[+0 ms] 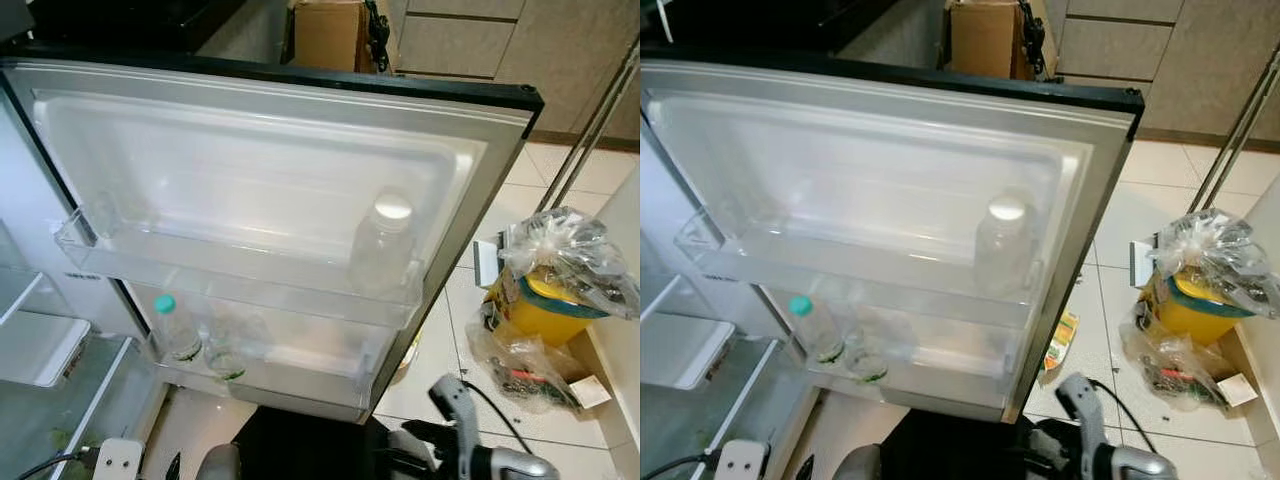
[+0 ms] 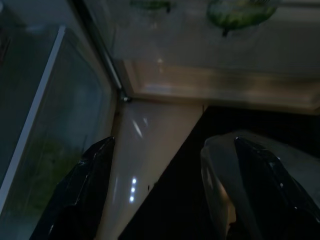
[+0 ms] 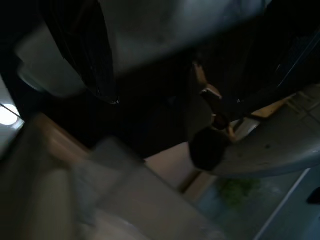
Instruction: Restocking fridge
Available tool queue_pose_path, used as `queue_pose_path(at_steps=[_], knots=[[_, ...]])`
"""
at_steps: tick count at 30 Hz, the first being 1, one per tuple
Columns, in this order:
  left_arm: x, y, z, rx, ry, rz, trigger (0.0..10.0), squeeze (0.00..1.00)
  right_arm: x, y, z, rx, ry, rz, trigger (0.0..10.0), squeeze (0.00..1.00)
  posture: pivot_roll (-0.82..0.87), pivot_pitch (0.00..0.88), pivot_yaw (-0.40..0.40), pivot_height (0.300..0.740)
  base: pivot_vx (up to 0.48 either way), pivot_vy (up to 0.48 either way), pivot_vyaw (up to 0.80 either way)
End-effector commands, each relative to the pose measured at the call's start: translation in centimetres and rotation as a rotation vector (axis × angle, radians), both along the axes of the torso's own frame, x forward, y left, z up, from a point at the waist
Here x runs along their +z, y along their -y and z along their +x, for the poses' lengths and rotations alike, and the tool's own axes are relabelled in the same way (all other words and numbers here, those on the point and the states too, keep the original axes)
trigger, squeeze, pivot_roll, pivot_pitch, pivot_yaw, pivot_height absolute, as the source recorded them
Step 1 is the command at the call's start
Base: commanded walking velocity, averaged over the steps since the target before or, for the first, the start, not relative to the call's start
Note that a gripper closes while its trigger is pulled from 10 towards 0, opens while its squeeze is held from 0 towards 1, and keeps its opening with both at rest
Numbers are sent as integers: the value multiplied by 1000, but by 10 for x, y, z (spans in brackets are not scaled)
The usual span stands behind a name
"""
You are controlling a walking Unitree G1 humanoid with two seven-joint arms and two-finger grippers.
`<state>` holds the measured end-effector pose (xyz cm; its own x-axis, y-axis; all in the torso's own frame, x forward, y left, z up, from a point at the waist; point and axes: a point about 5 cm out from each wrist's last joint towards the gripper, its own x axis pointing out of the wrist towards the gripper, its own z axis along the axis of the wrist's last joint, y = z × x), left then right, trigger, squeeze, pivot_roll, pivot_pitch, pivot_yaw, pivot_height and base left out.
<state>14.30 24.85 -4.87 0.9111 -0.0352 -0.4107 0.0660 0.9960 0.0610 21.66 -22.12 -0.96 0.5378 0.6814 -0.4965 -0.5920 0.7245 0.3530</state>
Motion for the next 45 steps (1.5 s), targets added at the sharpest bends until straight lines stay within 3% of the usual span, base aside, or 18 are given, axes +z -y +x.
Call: queue_pose_path(at_steps=[1,2,3,4,13,14,16,23,29,32,35,40,45], knots=[[-6,-2,-8,13,-52,3,10000,0,-3,8,-6,-39,-12,-2,10000,0,-86,135,-27,590,0,0,0],[-6,-2,-8,13,-52,3,10000,0,-3,8,-6,-39,-12,-2,10000,0,-86,135,-27,590,0,0,0],[-8,-4,-9,30,-73,7,10000,0,-7,23,-11,-112,-31,-25,10000,0,-86,131,-29,590,0,0,0],[-8,-5,-9,35,-78,8,10000,0,-8,27,-12,-135,-37,-32,10000,0,-86,131,-29,590,0,0,0],[-11,-3,-11,48,-102,4,10000,0,-11,45,-16,-273,-60,-48,10000,0,-85,121,-33,590,0,0,0],[-14,-2,-13,55,-122,0,10000,0,-15,53,-20,-343,-84,-75,10000,0,-85,116,-35,590,0,0,0],[-14,-2,-13,55,-122,0,10000,0,-15,53,-20,-343,-84,-75,10000,0,-85,116,-35,590,0,0,0],[-23,4,-18,87,-204,-14,10000,0,-34,66,-42,-558,-202,-146,10000,0,-84,100,-39,590,0,0,0],[-27,4,-21,103,-244,-13,10000,0,-43,68,-53,-622,-244,-184,10000,0,-83,88,-36,590,0,0,0],[-27,2,-22,110,-255,-11,10000,0,-45,67,-55,-633,-242,-184,10000,0,-81,85,-35,590,0,0,0],[-28,0,-23,121,-270,-8,10000,0,-41,61,-49,-609,-196,-110,10000,0,-84,79,-30,590,0,0,0],[-28,-1,-21,121,-279,-6,10000,0,-22,49,-24,-441,-98,53,10000,0,-85,74,-29,590,0,0,0],[-28,0,-20,120,-282,-6,10000,0,-13,41,-16,-299,-75,103,10000,0,-88,74,-32,590,0,0,0]])
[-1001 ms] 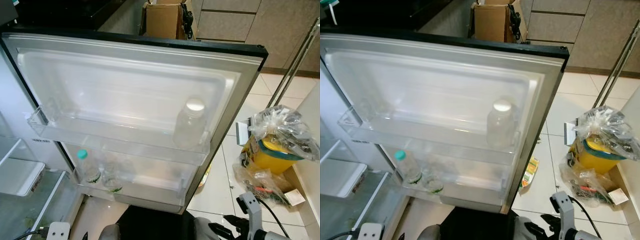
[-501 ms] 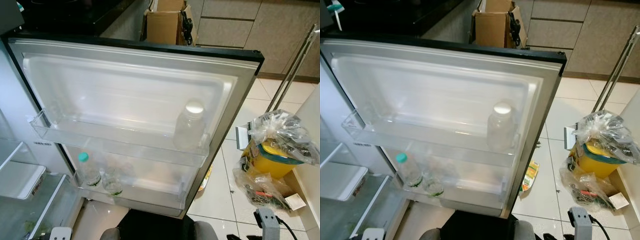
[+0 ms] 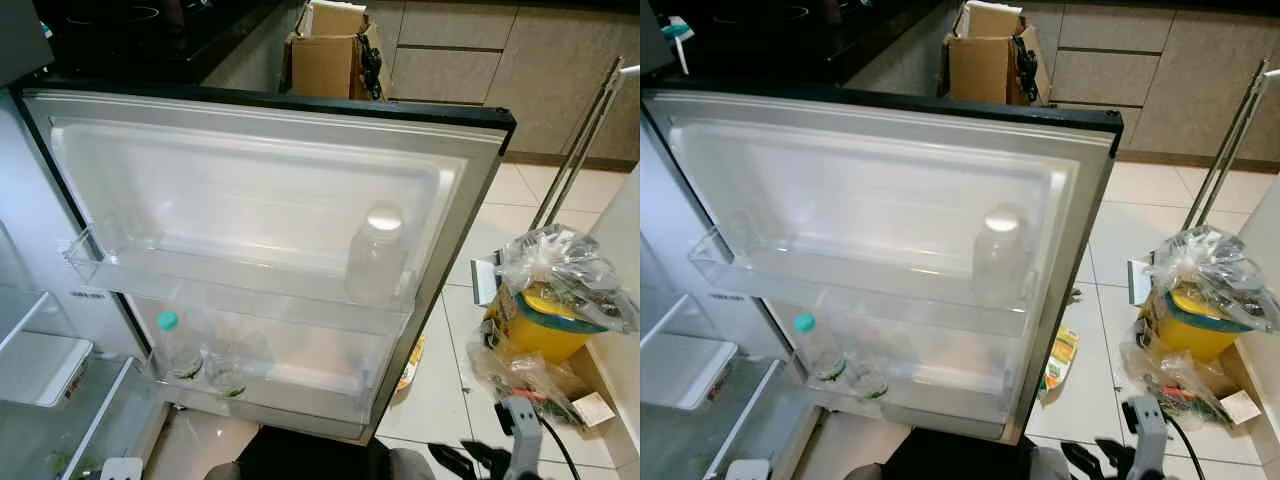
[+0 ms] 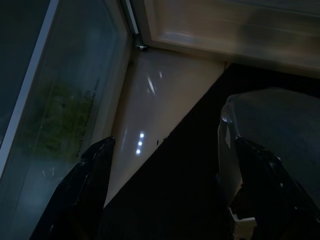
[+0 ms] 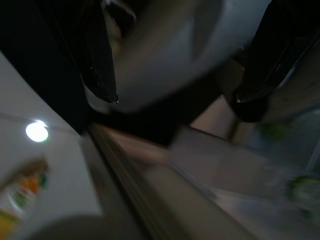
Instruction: Restocking fridge
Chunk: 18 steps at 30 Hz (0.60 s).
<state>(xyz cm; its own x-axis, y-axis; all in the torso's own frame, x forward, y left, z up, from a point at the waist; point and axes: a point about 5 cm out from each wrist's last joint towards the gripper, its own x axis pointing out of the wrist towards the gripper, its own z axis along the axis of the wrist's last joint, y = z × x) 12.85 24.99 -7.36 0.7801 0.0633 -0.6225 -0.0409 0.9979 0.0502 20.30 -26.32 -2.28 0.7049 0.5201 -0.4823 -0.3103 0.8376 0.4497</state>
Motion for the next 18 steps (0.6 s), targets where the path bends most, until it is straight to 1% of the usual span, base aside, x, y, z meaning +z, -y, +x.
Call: queue_pose_path(at_steps=[1,3,4,5,6,8,9,11,13,17,18], knots=[[-4,2,-5,0,-34,-1,10000,0,4,-4,0,80,4,40,10000,0,-88,74,-32,590,0,0,0],[-4,3,-6,2,-37,-4,10000,0,12,-11,2,226,24,80,10000,0,-89,75,-35,590,0,0,0],[-4,3,-6,2,-37,-4,10000,0,12,-11,2,226,24,80,10000,0,-89,75,-35,590,0,0,0],[-5,4,-6,2,-37,-5,10000,0,15,-13,1,273,27,92,10000,0,-87,75,-37,590,0,0,0],[-5,4,-6,2,-37,-5,10000,0,15,-13,1,273,27,92,10000,0,-87,75,-37,590,0,0,0],[-6,7,-7,0,-39,-9,10000,0,21,-16,1,361,34,111,10000,0,-87,75,-38,590,0,0,0],[-6,7,-7,0,-39,-9,10000,0,21,-16,1,361,34,111,10000,0,-87,75,-38,590,0,0,0],[-6,8,-8,-2,-44,-11,10000,0,27,-18,1,423,45,113,10000,0,-86,76,-39,590,0,0,0],[-7,8,-9,-2,-48,-11,10000,0,33,-21,3,459,64,129,10000,0,-85,77,-40,590,0,0,0],[-7,8,-9,-2,-51,-10,10000,0,37,-23,4,477,76,140,10000,0,-85,77,-40,590,0,0,0],[-7,7,-9,-2,-51,-8,10000,0,41,-25,5,494,87,147,10000,0,-84,78,-37,590,0,0,0]])
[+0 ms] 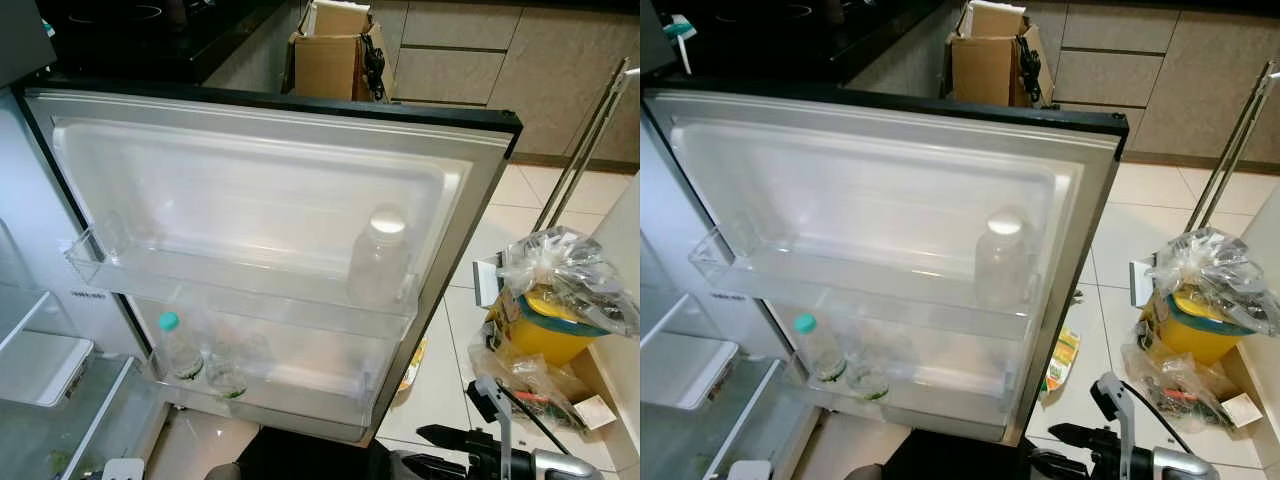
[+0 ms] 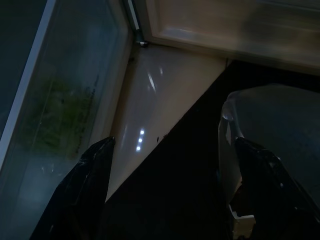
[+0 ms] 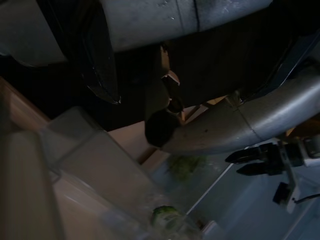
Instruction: Restocking fridge
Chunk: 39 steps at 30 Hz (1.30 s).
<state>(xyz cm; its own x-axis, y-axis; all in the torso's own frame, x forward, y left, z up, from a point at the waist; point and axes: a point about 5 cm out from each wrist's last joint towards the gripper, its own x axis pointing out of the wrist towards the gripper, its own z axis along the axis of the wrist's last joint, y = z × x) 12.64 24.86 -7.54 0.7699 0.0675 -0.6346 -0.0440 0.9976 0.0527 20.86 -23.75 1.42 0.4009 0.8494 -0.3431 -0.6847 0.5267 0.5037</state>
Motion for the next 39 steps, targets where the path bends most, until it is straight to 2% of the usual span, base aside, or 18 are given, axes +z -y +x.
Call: queue_pose_path(at_steps=[1,8,10,15,17,21,25,29,32,35,39], knots=[[-5,6,-6,-5,-35,-9,10000,0,6,0,0,19,9,17,10000,0,-84,78,-37,590,0,0,0],[-4,5,-5,-8,-33,-7,10000,0,7,-3,-1,35,5,18,10000,0,-83,78,-37,590,0,0,0],[-5,5,-5,-7,-39,-8,10000,0,3,-2,-3,9,-9,-18,10000,0,-86,79,-36,590,0,0,0],[-5,7,-5,-8,-43,-11,10000,0,-19,16,-2,-211,-50,-157,10000,0,-83,78,-39,590,0,0,0],[-5,7,-5,-8,-43,-11,10000,0,-21,19,-3,-236,-59,-173,10000,0,-83,78,-39,590,0,0,0],[-5,8,-4,-4,-43,-10,10000,0,-40,46,-15,-545,-122,-345,10000,0,-84,75,-39,590,0,0,0],[-5,8,-4,-5,-43,-10,10000,0,-46,54,-22,-637,-151,-398,10000,0,-86,74,-38,590,0,0,0],[-5,6,-2,-5,-48,-5,10000,0,-63,62,-45,-813,-264,-476,10000,0,-85,69,-34,590,0,0,0],[-5,6,-2,-3,-50,-4,10000,0,-66,62,-49,-837,-285,-482,10000,0,-83,67,-33,590,0,0,0],[-5,4,-2,8,-57,1,10000,0,-76,59,-62,-886,-334,-504,10000,0,-82,64,-32,605,0,0,0],[-6,3,-5,14,-66,3,10000,0,-80,55,-67,-886,-350,-507,10000,0,-79,65,-30,614,0,0,0]])
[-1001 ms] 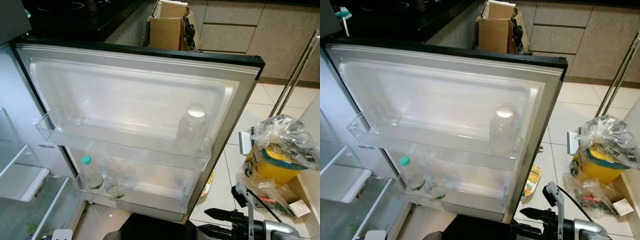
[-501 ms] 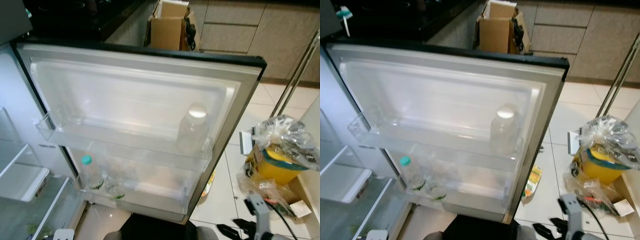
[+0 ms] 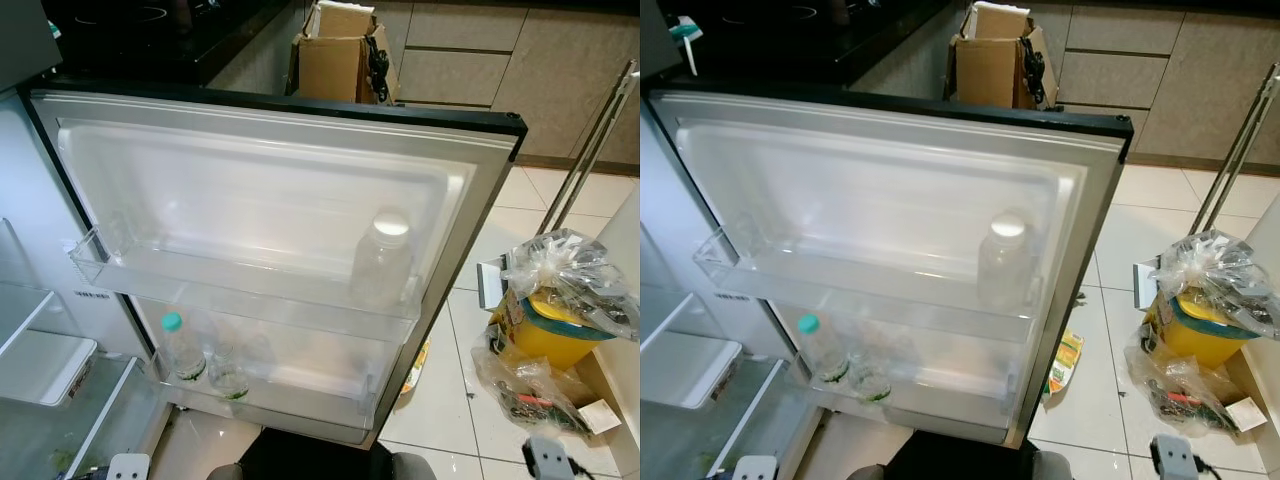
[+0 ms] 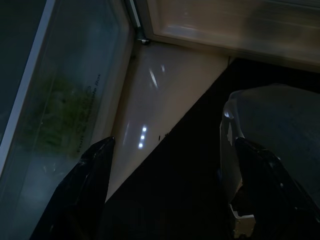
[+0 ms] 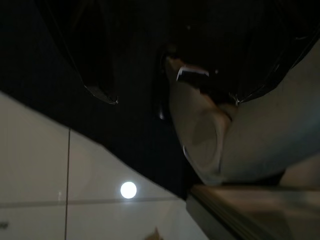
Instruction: Restocking fridge
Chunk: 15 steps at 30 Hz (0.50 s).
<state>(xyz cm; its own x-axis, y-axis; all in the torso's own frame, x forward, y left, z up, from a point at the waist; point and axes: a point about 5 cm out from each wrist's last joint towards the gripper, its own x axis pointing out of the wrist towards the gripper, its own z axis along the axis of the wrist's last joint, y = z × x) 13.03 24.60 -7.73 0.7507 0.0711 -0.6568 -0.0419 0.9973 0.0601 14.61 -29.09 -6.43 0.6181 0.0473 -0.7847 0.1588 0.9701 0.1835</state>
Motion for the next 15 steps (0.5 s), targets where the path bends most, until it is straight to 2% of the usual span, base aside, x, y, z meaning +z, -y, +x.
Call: queue_pose_path(at_steps=[1,11,15], knots=[[-5,-1,-11,17,-44,-1,10000,0,-3,-1,-6,-23,-10,2,10000,0,-78,66,-28,619,0,0,0],[-6,-2,-15,29,-67,3,10000,0,-8,-9,-8,-27,-34,-4,10000,0,-72,58,-25,667,0,0,0],[-7,-2,-14,36,-84,13,10000,0,-11,-13,-9,5,-55,-24,10000,0,-75,52,-23,667,0,0,0]])
